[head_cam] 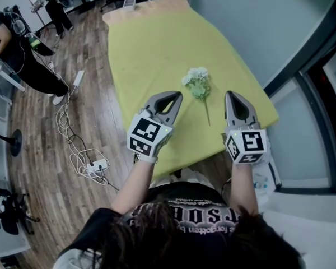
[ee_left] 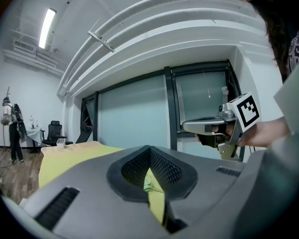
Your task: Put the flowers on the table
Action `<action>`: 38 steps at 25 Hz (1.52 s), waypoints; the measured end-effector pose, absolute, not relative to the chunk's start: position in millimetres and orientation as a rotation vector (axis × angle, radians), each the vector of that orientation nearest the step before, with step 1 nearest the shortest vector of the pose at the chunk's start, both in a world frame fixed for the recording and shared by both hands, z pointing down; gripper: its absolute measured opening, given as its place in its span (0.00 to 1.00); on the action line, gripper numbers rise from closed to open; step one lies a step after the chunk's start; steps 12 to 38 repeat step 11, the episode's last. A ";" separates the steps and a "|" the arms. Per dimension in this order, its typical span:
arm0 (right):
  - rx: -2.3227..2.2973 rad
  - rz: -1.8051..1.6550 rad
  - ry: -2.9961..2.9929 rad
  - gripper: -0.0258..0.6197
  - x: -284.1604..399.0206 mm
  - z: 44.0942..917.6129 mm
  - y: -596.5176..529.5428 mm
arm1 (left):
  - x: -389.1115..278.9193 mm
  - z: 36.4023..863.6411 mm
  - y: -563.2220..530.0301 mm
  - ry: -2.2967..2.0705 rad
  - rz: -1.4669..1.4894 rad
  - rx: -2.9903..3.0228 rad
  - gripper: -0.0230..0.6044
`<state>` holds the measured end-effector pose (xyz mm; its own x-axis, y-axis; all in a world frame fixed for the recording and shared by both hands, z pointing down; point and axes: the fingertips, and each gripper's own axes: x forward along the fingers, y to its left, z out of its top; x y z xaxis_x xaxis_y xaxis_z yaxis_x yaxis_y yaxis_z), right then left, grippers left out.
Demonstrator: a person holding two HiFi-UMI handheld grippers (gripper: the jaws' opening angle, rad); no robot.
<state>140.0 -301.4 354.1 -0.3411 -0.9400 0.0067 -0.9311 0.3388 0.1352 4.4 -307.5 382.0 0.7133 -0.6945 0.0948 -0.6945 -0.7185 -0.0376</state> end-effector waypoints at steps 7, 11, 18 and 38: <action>1.743 -0.161 -2.498 0.09 138.1 353.5 -304.4 | 2.9 381.4 -311.4 -1.183 0.147 2.900 0.03; 1.746 -0.160 -2.498 0.09 139.0 351.0 -308.4 | 3.9 382.3 -313.3 -1.177 0.143 2.896 0.03; 1.746 -0.160 -2.498 0.09 139.0 351.0 -308.4 | 3.9 382.3 -313.3 -1.177 0.143 2.896 0.03; 1.746 -0.160 -2.498 0.09 139.0 351.0 -308.4 | 3.9 382.3 -313.3 -1.177 0.143 2.896 0.03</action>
